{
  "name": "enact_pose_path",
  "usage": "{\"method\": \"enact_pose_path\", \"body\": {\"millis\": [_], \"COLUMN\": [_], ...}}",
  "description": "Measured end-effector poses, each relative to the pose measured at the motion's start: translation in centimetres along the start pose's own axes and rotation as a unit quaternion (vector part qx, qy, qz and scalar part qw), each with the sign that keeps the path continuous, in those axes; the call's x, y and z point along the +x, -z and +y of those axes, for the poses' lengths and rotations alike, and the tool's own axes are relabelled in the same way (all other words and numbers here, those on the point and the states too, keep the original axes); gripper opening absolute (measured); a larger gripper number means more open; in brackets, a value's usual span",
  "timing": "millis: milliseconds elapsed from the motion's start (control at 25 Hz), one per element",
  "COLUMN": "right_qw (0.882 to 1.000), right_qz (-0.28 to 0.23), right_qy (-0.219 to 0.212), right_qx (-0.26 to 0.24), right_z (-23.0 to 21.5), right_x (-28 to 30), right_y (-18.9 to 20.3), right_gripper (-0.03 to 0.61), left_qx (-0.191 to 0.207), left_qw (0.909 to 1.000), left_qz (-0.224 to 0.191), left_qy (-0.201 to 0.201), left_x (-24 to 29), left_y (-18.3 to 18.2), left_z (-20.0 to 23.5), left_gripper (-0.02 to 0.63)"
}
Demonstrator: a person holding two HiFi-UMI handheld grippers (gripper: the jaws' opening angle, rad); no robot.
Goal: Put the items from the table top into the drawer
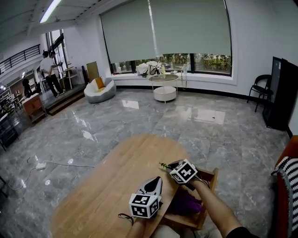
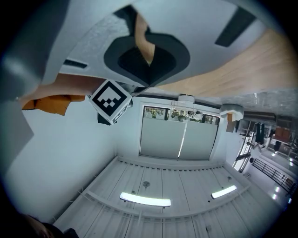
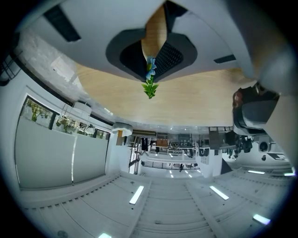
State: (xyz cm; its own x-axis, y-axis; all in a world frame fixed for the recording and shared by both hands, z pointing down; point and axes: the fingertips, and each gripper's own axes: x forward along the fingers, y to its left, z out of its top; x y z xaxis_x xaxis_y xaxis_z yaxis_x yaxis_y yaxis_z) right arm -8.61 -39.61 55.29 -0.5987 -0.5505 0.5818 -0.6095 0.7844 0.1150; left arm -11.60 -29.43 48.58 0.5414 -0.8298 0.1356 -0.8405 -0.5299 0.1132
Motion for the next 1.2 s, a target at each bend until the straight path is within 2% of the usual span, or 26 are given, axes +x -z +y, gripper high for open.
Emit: {"method": "enact_pose_path", "body": {"millis": [280, 560, 1200], "right_qw": [1.000, 1.000, 0.999], "right_qz": [-0.017, -0.023, -0.023], "right_qy": [0.004, 0.003, 0.002], "right_qx": [0.011, 0.009, 0.030], "right_z": [-0.5, -0.8, -0.5], "right_x": [-2.0, -3.8, -7.7], "right_y": [0.3, 1.3, 5.6], "right_gripper": [0.055, 0.055, 0.057], "left_qx": [0.032, 0.018, 0.014], "left_qw": [0.9995, 0.9996, 0.9996], "left_qz": [0.007, -0.007, -0.001], "left_qy": [0.002, -0.019, -0.023], "left_x": [0.4, 0.6, 0.6], "left_y": [-0.1, -0.7, -0.4], "left_z": [-1.1, -1.1, -4.5], "left_gripper": [0.005, 0.005, 0.005]}}
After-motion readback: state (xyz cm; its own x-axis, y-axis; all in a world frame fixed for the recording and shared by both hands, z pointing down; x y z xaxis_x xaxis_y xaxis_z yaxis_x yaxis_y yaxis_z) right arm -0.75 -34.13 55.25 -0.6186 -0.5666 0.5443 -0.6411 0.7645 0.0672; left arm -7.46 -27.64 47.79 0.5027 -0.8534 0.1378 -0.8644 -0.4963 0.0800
